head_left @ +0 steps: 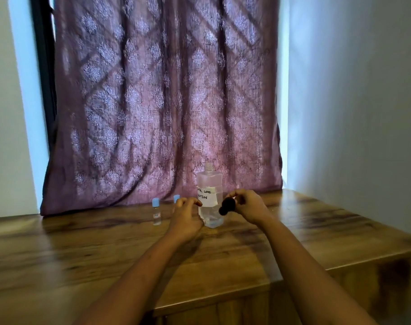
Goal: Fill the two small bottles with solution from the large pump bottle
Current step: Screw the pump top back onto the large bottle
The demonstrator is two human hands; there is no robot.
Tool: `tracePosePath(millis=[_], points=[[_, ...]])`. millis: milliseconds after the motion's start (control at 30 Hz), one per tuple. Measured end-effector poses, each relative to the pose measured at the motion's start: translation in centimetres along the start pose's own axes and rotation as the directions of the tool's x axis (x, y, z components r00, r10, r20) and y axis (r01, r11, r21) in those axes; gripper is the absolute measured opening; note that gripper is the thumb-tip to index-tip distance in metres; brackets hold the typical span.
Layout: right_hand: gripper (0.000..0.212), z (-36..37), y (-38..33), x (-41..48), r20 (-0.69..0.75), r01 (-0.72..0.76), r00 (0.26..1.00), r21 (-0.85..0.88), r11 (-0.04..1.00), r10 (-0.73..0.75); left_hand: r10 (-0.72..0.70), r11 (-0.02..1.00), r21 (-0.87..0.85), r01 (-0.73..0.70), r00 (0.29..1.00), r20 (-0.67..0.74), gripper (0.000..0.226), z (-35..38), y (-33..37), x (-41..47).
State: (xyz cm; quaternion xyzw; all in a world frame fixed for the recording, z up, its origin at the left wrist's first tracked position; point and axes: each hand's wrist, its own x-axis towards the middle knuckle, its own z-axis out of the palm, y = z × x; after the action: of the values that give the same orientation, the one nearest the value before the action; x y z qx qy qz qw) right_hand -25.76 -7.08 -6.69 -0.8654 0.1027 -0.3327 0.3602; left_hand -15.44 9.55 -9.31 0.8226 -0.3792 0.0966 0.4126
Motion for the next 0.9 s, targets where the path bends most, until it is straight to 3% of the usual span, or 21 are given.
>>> tracePosePath(millis=[133, 300, 733, 800, 900], points=[[0.021, -0.5, -1.2, 0.7, -0.237, 0.071, 0.970, 0.112, 0.991, -0.043, -0.020, 0.999, -0.045, 0.018, 0.999, -0.039, 0.052, -0.6, 0.3, 0.5], [0.028, -1.7, -1.8, 3.2, -0.403, 0.086, 0.915, 0.240, 0.967, 0.018, -0.108, 0.988, -0.113, 0.101, 0.992, -0.057, 0.070, 0.3, 0.3, 2.5], [0.015, -4.9, -6.3, 10.9, -0.594, 0.282, 0.803, 0.325, 0.903, -0.037, -0.170, 0.925, -0.362, 0.120, 0.980, -0.108, 0.136, 5.0, -0.1, 10.4], [0.015, -5.0, -6.5, 11.8, -0.596, 0.285, 0.802, 0.319, 0.904, -0.042, -0.186, 0.878, -0.458, 0.140, 0.981, -0.057, 0.131, 5.6, -0.8, 10.8], [0.014, -5.1, -7.0, 12.5, -0.606, 0.298, 0.793, 0.301, 0.906, -0.060, -0.191, 0.819, -0.550, 0.165, 0.982, 0.011, 0.100, 6.5, -2.0, 11.0]])
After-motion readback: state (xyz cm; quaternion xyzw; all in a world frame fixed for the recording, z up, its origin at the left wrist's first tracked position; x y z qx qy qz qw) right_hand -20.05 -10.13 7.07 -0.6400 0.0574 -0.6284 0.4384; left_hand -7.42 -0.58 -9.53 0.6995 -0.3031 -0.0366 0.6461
